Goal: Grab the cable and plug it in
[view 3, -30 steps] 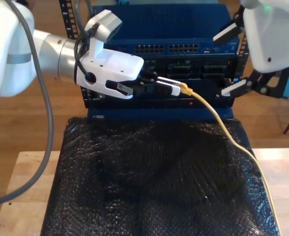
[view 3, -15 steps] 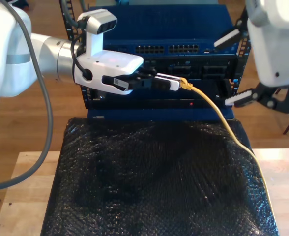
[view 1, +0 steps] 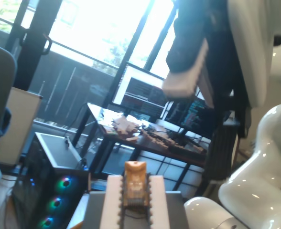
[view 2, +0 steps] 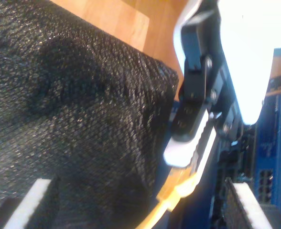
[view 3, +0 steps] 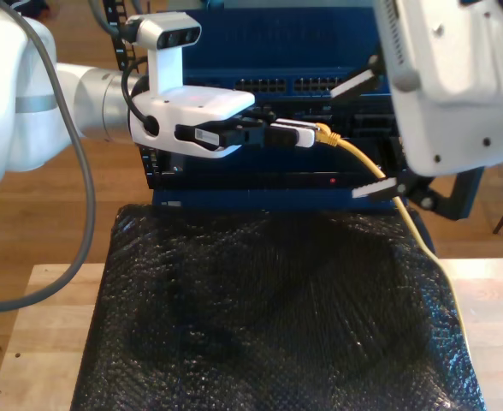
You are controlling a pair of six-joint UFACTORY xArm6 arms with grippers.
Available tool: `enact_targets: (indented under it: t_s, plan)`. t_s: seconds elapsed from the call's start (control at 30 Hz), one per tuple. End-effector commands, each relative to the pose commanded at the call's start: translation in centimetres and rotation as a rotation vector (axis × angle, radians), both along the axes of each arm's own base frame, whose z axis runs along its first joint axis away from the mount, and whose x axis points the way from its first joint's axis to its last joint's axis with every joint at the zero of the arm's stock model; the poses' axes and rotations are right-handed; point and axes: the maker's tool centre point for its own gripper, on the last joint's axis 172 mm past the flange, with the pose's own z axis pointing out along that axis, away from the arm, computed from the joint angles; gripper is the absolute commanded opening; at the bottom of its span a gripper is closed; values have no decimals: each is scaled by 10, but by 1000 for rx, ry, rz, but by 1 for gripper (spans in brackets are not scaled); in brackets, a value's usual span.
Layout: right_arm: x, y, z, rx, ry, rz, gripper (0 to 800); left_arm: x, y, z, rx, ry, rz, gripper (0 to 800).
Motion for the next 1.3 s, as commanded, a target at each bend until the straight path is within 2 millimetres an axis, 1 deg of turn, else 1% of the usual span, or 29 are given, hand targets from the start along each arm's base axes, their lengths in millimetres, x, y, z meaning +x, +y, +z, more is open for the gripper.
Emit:
enact_targets:
  t_s: [0.13,0.27,0.37,0.5,0.7,0.83,1.07,1.13,1.2,1.3]
  plan:
    - [3,-3,7,18,-41,-20,796,-1,0,-1,0,14,-8,2]
    - [2,-5,10,18,-58,-16,796,-9,2,4,-15,30,-40,2]
    - [1,-5,11,22,-74,-17,796,-11,3,6,-32,42,-53,2]
    - [2,-6,14,33,-98,-25,796,-16,5,17,-77,48,-76,2]
    - [2,-7,28,56,-147,-38,796,-15,10,30,-132,49,-75,2]
    - [2,-9,35,64,-165,-44,796,-15,12,28,-148,68,-88,2]
    - [4,-8,37,70,-174,-47,796,-17,14,25,-162,88,-106,3]
    - [-1,-2,37,71,-176,-26,796,-19,15,26,-168,90,-115,3]
    - [-4,6,32,71,-169,-6,796,-21,15,25,-170,98,-121,3]
    - [-3,13,25,79,-179,2,794,-22,15,20,-175,118,-118,3]
